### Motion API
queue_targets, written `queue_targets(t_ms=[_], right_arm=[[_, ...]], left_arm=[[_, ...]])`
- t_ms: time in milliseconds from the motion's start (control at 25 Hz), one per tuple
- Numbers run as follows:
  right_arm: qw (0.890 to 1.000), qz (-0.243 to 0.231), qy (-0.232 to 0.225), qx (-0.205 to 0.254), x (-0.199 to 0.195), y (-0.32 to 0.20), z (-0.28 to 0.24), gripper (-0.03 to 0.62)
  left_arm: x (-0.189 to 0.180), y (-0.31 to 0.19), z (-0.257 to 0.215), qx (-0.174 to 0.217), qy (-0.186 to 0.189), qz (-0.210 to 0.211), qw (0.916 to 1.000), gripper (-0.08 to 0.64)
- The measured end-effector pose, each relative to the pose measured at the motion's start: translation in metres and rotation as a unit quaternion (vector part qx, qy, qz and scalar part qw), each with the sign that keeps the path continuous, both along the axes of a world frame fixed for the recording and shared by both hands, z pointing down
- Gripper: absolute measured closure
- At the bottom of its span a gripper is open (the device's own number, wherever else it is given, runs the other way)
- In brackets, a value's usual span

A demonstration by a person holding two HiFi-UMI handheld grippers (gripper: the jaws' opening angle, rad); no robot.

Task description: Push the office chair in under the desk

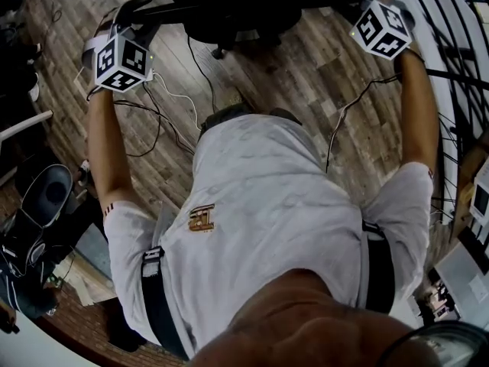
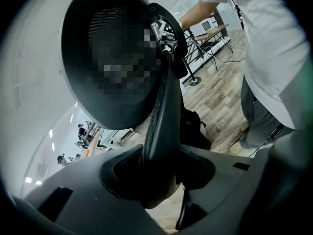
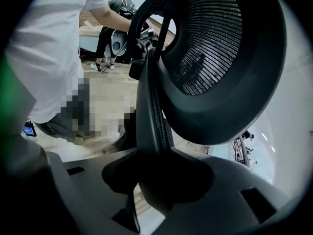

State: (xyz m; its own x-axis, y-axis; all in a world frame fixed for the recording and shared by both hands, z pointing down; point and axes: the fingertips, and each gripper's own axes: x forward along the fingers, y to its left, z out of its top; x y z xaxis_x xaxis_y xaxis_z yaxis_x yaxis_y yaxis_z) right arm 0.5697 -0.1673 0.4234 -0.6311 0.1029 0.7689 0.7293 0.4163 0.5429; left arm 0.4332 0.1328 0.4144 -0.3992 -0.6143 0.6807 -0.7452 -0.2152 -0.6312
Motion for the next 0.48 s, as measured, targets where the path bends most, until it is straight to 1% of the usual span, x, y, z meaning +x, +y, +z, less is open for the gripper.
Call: queue_targets(t_ms=[320, 480], right_arm=[[1.000, 0.011, -0.011, 0.026, -0.049, 0.009, 0.001, 0.439], [0.999, 0.018, -0.012, 0.035, -0.079, 0.013, -0.004, 0.446]], left_arm=[[-0.062, 0.005, 0.000, -0.006, -0.004, 0.007, 1.0000, 0.357], [-0.100, 0.005, -0.004, -0.009, -0.003, 0.013, 0.9999, 0.356]])
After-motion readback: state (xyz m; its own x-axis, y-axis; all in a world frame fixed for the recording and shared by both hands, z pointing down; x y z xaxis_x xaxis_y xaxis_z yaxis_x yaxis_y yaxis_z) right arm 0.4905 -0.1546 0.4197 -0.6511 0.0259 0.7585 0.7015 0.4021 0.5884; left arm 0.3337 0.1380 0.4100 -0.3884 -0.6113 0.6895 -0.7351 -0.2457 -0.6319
